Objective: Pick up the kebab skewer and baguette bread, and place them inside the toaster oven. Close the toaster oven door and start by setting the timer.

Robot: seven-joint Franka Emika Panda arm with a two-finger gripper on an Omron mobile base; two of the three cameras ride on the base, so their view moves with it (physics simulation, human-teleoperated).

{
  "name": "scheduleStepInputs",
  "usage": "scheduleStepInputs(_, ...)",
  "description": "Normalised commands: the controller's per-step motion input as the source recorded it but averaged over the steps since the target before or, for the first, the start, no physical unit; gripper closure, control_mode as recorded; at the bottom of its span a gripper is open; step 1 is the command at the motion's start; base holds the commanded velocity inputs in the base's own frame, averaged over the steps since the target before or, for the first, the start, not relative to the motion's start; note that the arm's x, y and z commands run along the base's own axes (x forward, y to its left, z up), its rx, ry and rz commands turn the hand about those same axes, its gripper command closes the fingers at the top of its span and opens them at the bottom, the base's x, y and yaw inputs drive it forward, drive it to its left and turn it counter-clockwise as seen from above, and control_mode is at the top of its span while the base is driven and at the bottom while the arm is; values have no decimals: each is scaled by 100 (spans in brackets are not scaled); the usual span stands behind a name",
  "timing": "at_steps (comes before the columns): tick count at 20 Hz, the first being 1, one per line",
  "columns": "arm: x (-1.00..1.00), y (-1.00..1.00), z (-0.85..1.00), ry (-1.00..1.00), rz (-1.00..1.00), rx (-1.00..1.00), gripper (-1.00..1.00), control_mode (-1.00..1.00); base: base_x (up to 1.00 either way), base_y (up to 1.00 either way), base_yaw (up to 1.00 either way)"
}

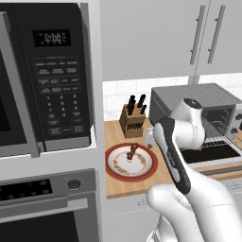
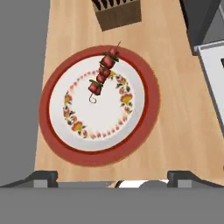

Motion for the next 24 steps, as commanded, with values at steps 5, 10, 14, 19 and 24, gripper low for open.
scheduleStepInputs(5,85,85,-50,8,-23,6,-100,-100,0,0,0)
scheduleStepInputs(10,82,35,-41,9,-15,0,-100,-100,0,0,0)
scheduleStepInputs(14,62,0,-17,11,-8,0,-100,-100,0,0,0)
scheduleStepInputs(19,55,0,-29,10,-5,0,-100,-100,0,0,0)
scheduleStepInputs(24,49,0,-29,13,-1,0,-100,-100,0,0,0)
